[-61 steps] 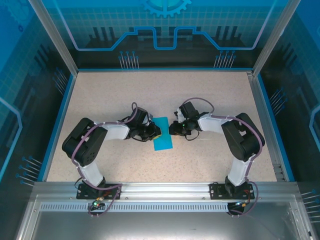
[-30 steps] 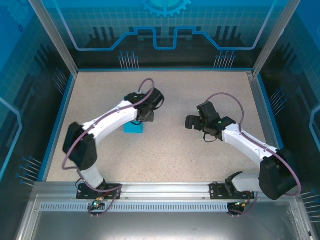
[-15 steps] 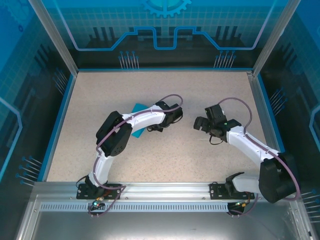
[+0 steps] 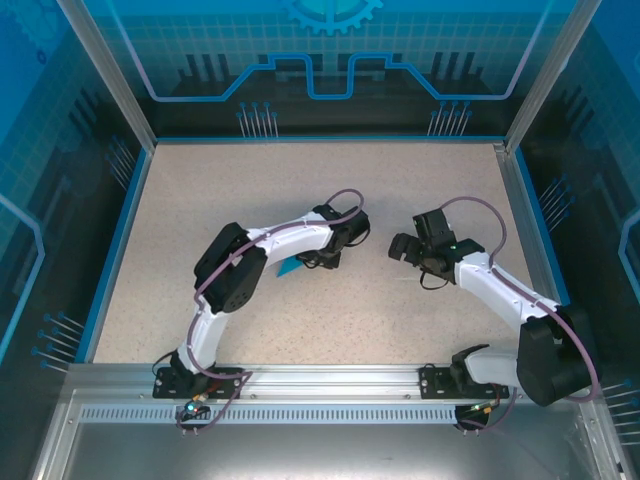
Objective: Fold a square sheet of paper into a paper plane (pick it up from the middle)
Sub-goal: Turn over the paper at the center of the table.
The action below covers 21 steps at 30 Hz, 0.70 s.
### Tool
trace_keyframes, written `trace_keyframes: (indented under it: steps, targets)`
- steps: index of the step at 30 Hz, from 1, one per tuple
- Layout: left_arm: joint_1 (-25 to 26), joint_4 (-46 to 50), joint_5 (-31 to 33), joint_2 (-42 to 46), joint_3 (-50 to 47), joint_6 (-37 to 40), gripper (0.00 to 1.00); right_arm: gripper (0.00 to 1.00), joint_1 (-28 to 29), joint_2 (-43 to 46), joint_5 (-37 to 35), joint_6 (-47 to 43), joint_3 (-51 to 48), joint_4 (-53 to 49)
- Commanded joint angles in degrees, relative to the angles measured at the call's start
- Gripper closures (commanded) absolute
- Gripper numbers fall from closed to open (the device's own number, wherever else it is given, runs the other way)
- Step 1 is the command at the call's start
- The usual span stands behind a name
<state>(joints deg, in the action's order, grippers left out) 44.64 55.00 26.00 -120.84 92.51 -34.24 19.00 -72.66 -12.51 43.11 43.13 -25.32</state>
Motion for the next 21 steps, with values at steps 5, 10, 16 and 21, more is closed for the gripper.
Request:
trace_keyframes:
  steps: [5,10,16,21]
  targets:
    - [-0.59,-9.83,-17.01,20.11,-6.15,0.71,0.22,0.0,-1.11,0.41,4.48,-1.37,1.91,0.37]
    - [-5.88,-16.75,-23.82,30.3,-15.09,-1.55,0.06,0.01,3.37,-2.76,5.9,-4.52,6.84,0.05]
    - [-16.76,-21.15,-27.26,38.58,-28.2,-6.12,0.02,0.07,13.22,-10.43,7.64,-6.11,16.31,1.04]
    - [-24.75,-23.22,-27.01,43.59,-37.45,-9.63,0.01,0.11,21.63,-20.97,8.25,-6.39,26.15,0.8]
